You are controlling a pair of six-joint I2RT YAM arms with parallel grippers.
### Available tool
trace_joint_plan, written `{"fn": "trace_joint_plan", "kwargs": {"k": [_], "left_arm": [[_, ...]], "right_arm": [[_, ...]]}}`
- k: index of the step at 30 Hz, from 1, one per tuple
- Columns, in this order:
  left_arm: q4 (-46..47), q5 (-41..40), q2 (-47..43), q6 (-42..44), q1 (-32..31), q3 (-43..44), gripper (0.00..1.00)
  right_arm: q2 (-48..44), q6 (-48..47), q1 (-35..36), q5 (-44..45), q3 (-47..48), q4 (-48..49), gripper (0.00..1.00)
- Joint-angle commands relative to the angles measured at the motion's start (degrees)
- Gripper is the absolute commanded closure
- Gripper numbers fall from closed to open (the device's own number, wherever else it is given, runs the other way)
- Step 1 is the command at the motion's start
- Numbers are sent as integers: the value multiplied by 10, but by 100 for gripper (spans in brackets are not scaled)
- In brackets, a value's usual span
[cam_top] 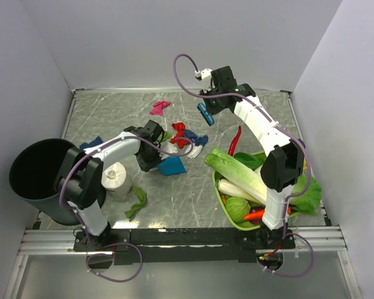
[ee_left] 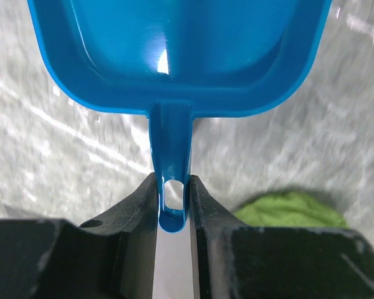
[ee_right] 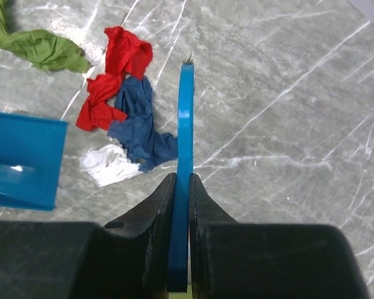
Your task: Sweep away the paper scraps from the table
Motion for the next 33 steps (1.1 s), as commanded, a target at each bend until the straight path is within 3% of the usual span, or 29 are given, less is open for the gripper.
{"fn": "trace_joint_plan", "kwargs": {"k": [1,7,12,15,20,28,33], "left_arm": [[52,30,15,-34,-4,0,72],[69,48,6,-57,-3,-20,48],[69,67,-3,-62,10,-40,46],[76,74,-5,-65,19,-49,51],[77,75,2,-75,26,-47,72],[-16,46,6,-92,26,19,98],[-59,-4,23,-81,26,55,99]], "right_arm": [[-15,3,1,10,-7,-2,100],[-16,-8,0,14,-20,-4,100],[-9,-14,0,21,-25,5,100],[2,-12,0,19,-14,2,100],[15,-19,1,11,-12,4,100],[90,-37,6,61,71,-37,100],[111,-41,10,93,83,-29,100]]}}
